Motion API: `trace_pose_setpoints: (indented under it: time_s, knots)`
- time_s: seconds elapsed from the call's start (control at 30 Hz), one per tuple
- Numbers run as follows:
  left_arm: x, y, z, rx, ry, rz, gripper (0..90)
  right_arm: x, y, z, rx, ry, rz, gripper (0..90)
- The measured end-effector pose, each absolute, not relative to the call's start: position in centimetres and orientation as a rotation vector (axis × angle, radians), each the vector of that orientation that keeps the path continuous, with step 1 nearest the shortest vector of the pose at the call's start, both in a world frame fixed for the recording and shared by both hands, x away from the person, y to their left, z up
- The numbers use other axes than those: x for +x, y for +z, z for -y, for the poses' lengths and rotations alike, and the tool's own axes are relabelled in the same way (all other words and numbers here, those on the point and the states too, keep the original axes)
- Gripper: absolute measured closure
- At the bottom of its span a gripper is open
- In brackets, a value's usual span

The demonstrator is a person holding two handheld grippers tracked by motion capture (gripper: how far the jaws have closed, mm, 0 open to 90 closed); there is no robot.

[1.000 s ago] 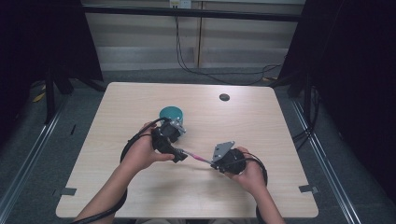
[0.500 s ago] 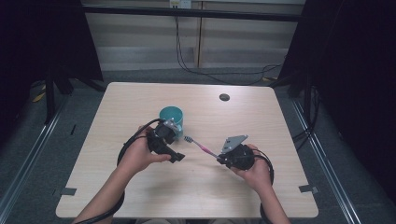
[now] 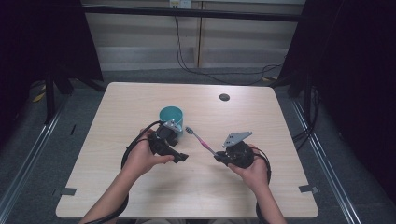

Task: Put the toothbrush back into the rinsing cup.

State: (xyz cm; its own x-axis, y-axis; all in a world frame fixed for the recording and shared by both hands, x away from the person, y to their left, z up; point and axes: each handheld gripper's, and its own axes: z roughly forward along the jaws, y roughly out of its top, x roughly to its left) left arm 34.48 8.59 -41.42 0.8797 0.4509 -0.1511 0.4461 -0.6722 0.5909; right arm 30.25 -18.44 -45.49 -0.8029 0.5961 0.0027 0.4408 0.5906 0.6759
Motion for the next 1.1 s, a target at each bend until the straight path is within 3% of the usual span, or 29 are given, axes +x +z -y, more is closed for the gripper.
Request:
trace_pose_setpoints:
  time_s: [0.53, 1.1]
  knots:
    - [34.5, -41.8, -8.2, 2.282, -0.036, -0.71, 36.1, 30.3, -45.0, 17.0, 0.898, 1.158, -2.543, 81.1]
    - [34.9, -41.3, -8.6, 2.117, -0.085, -0.786, 38.2, 30.2, -45.6, 16.6, 0.94, 1.235, -2.521, 81.1]
